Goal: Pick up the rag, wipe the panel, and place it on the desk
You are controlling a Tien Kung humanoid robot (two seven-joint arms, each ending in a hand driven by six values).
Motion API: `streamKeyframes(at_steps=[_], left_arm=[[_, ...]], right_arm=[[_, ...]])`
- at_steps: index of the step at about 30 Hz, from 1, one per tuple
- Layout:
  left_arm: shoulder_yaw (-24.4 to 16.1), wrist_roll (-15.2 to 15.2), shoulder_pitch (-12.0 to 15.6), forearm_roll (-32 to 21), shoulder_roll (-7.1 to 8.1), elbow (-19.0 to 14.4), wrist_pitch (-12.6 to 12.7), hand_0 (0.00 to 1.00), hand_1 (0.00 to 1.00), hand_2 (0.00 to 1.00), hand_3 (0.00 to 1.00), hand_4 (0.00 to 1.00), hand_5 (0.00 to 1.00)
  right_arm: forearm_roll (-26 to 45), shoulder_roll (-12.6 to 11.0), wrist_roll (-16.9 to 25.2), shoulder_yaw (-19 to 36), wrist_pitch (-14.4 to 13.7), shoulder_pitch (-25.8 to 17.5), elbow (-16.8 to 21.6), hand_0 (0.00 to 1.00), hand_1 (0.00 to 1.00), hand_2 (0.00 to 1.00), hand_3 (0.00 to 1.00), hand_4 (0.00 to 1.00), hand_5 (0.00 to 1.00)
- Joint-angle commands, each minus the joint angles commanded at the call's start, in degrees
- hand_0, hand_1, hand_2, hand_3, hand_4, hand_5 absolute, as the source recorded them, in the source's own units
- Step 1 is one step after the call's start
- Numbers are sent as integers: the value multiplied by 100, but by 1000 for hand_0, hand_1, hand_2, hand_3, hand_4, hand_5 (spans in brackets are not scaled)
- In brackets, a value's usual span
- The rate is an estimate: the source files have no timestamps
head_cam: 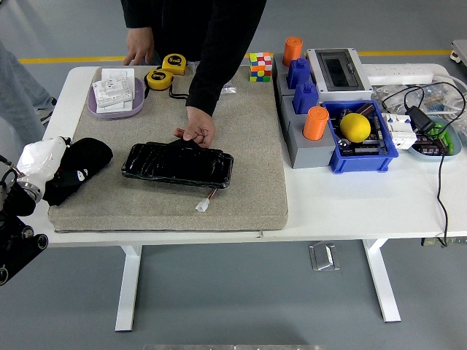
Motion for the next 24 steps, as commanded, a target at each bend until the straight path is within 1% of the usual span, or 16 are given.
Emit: streamKeyframes(at_steps=[3,4,9,10,15,16,21,22,24], left_arm=[[6,-24,-25,-4,-10,-19,9,445,597,594,605,775,332],[14,-24,-33,-9,-10,-17,4,450,599,602,618,799,357],[8,-22,-42,-14,0,-3,-16,450,599,602,618,799,357],[10,-22,-44,-12,2,0,-17,451,604,647,674,847,403],[20,-12,-43,-17,19,17,-42,451,604,647,674,847,403],[17,-4,-43,-5,19,15,-52,460,616,682,738,897,453],[20,21,-52,-30,32,-21,-100,460,616,682,738,897,453],[14,22,-53,-45,33,-27,-114,463,622,700,759,973,530],[8,29,-53,-63,35,-31,-142,463,622,700,759,973,530]], right_arm=[[24,6,2,-14,0,5,-2,794,692,723,673,998,512],[29,7,3,-11,-2,6,-3,795,692,723,672,998,512],[-11,9,-12,37,1,0,-5,795,692,723,672,998,512],[-22,9,-13,53,0,-3,-5,795,692,722,671,998,509],[-60,11,-20,115,-2,-9,-5,795,692,722,671,998,509],[-90,9,-29,141,-3,-6,-5,794,691,721,670,998,507],[-221,9,-72,293,-13,1,-5,794,691,721,670,998,507],[-250,8,-80,324,-16,4,-5,794,691,721,669,998,505],[-257,6,-84,331,-17,4,-5,794,691,721,669,998,505]])
